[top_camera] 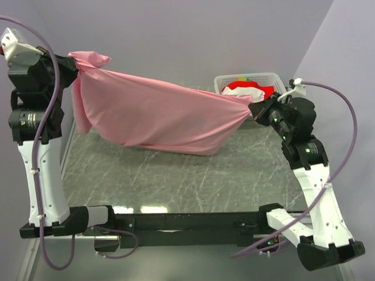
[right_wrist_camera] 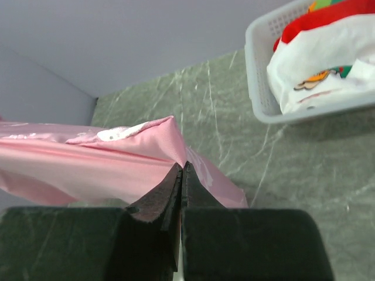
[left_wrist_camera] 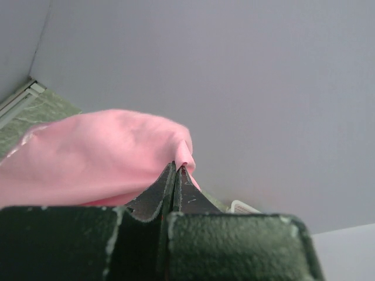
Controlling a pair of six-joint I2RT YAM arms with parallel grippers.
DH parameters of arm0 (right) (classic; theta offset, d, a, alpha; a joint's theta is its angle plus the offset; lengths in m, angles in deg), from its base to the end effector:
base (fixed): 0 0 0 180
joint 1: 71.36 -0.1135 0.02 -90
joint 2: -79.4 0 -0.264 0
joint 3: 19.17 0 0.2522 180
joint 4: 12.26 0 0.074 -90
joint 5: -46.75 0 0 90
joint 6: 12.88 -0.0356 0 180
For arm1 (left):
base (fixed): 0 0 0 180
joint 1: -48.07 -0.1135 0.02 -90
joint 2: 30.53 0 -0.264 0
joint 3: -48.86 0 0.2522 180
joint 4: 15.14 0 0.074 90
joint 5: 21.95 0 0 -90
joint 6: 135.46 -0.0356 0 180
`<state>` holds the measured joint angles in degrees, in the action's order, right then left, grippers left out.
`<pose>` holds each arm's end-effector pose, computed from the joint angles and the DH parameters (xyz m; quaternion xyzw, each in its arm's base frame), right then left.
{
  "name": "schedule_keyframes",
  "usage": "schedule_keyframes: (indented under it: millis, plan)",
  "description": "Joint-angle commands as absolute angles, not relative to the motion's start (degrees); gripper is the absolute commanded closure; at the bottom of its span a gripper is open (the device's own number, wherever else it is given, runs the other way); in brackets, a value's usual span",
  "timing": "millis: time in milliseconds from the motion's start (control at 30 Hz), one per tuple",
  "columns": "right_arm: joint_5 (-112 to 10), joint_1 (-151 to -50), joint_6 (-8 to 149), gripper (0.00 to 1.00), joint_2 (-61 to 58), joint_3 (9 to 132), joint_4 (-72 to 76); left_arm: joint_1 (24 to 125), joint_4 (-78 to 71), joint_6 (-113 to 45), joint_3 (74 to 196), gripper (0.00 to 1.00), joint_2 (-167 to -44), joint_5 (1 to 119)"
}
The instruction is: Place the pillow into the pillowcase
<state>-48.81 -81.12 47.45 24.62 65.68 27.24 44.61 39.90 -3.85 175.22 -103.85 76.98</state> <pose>0.1906 0.0363 0.4376 0.1008 0.7559 0.2527 0.5955 0.2043 0.0179 0.5641 -0.3248 0.6417 -0.1734 0.6728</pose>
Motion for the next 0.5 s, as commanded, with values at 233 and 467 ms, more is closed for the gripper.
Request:
schedule_keyframes:
  millis: [233, 467]
  plan:
    - [-46.8, -79.5, 47.4, 1.00, 33.9, 80.2, 30.9, 43.5, 41.7, -6.3, 179.9, 0.99, -97.2, 78.7]
    - [-36.4, -100.7, 46.1, 1.00, 26.5, 72.8, 26.4, 43.5, 40.4, -9.2, 184.6, 0.99, -95.6, 90.6]
